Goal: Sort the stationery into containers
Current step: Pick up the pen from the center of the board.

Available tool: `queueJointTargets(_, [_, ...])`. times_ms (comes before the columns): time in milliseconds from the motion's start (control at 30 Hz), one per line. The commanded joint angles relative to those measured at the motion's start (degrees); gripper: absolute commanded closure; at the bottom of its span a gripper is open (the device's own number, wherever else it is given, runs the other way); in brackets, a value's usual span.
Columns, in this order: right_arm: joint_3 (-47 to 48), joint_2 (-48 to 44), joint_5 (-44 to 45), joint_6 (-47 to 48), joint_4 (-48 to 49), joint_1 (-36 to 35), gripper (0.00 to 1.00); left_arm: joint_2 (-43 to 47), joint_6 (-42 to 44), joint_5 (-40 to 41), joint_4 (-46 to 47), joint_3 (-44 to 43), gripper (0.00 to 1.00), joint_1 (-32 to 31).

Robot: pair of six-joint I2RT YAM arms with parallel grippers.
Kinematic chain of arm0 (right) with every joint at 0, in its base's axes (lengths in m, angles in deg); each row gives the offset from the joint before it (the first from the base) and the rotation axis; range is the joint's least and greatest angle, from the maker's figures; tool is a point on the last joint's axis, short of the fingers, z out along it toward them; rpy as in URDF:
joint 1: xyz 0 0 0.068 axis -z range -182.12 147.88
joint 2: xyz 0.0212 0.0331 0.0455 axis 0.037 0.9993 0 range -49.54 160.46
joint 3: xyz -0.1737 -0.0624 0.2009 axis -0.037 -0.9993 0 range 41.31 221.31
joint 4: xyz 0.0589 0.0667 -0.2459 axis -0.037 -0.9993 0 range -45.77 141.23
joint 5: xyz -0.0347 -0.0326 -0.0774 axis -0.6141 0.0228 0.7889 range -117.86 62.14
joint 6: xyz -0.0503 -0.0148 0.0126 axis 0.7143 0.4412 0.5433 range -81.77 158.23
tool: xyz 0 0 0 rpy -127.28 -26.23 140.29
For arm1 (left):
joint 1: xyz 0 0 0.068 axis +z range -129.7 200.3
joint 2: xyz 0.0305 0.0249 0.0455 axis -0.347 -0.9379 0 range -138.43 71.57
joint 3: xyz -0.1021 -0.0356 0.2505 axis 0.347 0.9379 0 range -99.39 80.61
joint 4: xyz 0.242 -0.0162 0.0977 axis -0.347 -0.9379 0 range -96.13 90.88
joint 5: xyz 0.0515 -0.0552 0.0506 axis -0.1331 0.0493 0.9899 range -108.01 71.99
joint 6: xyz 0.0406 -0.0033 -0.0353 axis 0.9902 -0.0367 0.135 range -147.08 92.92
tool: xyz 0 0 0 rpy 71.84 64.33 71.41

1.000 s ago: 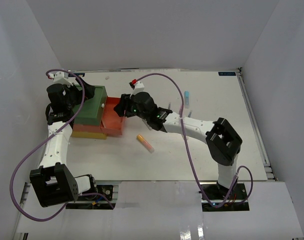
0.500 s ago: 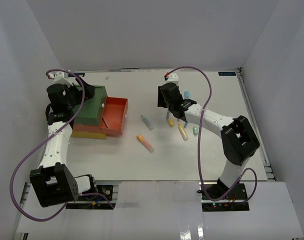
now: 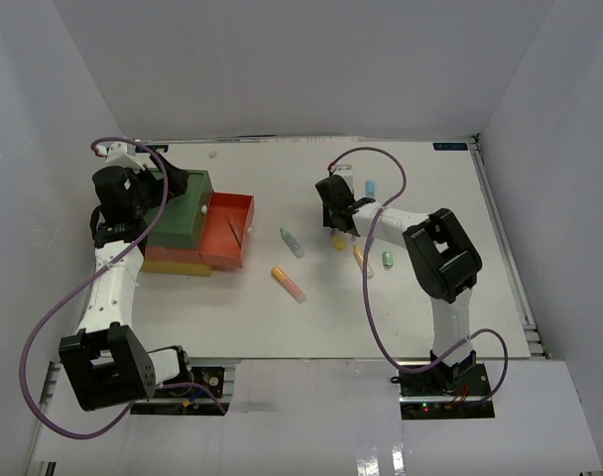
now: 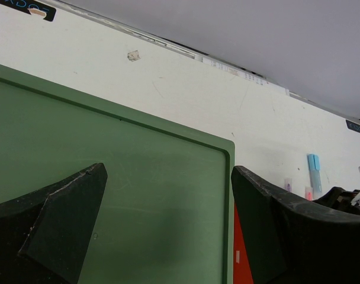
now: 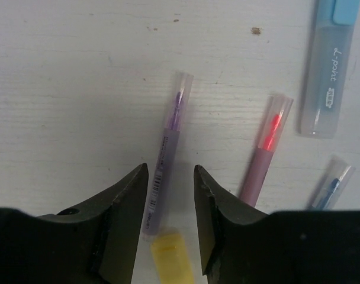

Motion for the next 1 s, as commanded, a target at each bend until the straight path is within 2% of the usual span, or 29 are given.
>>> queueJointTargets(0, [3.0, 1.6, 1.2, -2.1, 0.5, 0.9, 0.58, -0.2, -1.4, -1.8, -7.0, 2.2, 0.02, 0.0])
queueJointTargets(233, [5.5, 5.1, -1.5, -1.9, 0.5, 1.2, 0.67, -0.2, -1.4, -1.8, -7.0, 2.3, 0.02, 0.1])
queueJointTargets(533, [6.2, 4.0, -2.3, -2.4, 0.5, 1.4, 0.92, -0.2, -1.4, -1.8, -7.0, 2.3, 0.02, 0.0])
queueJointTargets(800, [1.7, -9.2, -4.7, -1.5, 9.3, -3.6, 0.92, 0.0, -1.4, -1.8, -7.0, 2.3, 0.02, 0.1])
queueJointTargets(967, [3.2, -12.7, -8.0, -4.9, 14.0, -9.3, 0.92, 0.1, -1.4, -1.7, -7.0, 2.4, 0.02, 0.0])
